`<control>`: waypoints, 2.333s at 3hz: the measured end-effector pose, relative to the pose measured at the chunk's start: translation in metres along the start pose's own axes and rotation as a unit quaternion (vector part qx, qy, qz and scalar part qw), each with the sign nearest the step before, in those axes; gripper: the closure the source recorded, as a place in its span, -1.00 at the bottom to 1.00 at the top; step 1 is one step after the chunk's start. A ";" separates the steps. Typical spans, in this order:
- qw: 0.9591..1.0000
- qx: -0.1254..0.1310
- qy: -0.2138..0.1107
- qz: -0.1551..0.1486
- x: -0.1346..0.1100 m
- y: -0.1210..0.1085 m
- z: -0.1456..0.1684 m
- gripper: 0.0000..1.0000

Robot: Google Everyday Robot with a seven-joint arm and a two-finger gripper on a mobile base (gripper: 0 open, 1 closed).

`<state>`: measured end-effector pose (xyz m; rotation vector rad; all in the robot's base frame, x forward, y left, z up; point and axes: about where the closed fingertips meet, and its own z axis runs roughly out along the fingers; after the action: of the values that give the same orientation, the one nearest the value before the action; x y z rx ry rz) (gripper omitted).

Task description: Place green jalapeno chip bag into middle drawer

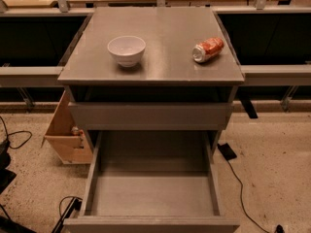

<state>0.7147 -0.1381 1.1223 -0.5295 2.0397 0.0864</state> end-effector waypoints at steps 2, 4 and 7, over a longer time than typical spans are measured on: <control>0.999 0.015 -0.019 0.031 0.051 0.012 -0.051 1.00; 0.998 0.004 -0.005 0.057 0.073 0.015 -0.039 1.00; 0.972 -0.115 0.076 0.193 0.259 0.082 -0.022 1.00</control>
Offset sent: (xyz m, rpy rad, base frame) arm -0.0550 -0.0135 0.0196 0.0710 -0.0766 -0.0380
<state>0.5555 -0.1567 0.9019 -0.2797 2.2763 0.5350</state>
